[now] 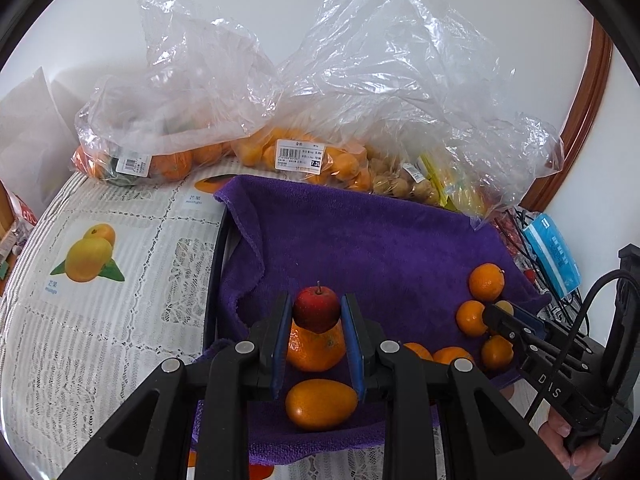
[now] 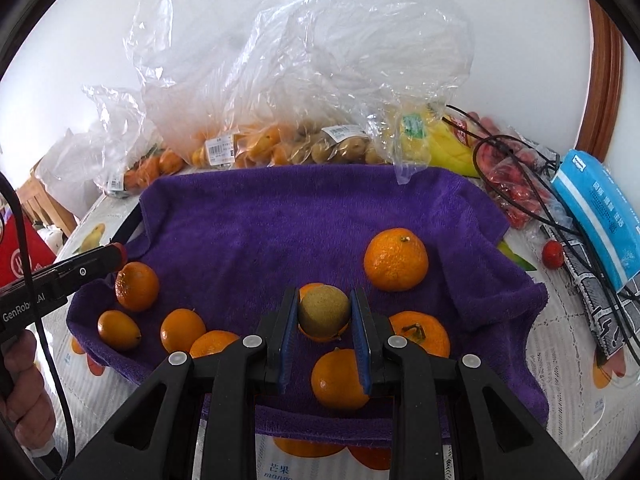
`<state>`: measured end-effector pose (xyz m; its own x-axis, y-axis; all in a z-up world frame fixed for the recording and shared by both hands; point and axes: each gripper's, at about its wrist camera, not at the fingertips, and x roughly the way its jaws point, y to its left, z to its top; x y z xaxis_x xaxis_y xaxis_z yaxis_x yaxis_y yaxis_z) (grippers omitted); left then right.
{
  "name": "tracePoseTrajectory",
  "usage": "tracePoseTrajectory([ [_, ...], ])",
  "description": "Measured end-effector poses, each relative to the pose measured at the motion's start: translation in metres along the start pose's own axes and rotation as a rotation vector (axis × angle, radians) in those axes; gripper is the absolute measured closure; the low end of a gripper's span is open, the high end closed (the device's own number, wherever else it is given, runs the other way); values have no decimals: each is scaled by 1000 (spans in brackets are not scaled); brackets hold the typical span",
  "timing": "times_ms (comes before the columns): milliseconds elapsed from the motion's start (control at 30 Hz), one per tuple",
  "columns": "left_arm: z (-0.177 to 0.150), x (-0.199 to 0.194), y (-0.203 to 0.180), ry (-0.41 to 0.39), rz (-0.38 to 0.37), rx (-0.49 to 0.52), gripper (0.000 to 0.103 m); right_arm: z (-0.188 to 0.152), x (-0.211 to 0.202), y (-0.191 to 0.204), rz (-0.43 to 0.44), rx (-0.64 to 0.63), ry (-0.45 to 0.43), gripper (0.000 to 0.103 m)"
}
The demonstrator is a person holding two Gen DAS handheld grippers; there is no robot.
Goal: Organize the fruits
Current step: 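Lower the red apple onto an orange and the yellow fruit among oranges, then open both tools to release the fruits on the towel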
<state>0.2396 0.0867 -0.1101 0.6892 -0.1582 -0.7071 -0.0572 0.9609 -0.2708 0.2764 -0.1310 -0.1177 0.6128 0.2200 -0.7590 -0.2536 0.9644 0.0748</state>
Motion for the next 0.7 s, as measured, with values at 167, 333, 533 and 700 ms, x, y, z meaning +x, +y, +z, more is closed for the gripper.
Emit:
tracePoseTrajectory([
  [167, -1, 1, -1, 0, 3, 6, 79, -1, 3, 2, -2, -9, 11, 77],
  [333, -3, 4, -2, 6, 4, 9, 79, -2, 3, 5, -11, -26, 10, 77],
  [533, -4, 3, -3, 8, 5, 11, 77, -1, 2, 6, -11, -36, 11, 77],
  [700, -3, 1, -2, 8, 6, 5, 67, -1, -1, 5, -13, -33, 4, 70],
])
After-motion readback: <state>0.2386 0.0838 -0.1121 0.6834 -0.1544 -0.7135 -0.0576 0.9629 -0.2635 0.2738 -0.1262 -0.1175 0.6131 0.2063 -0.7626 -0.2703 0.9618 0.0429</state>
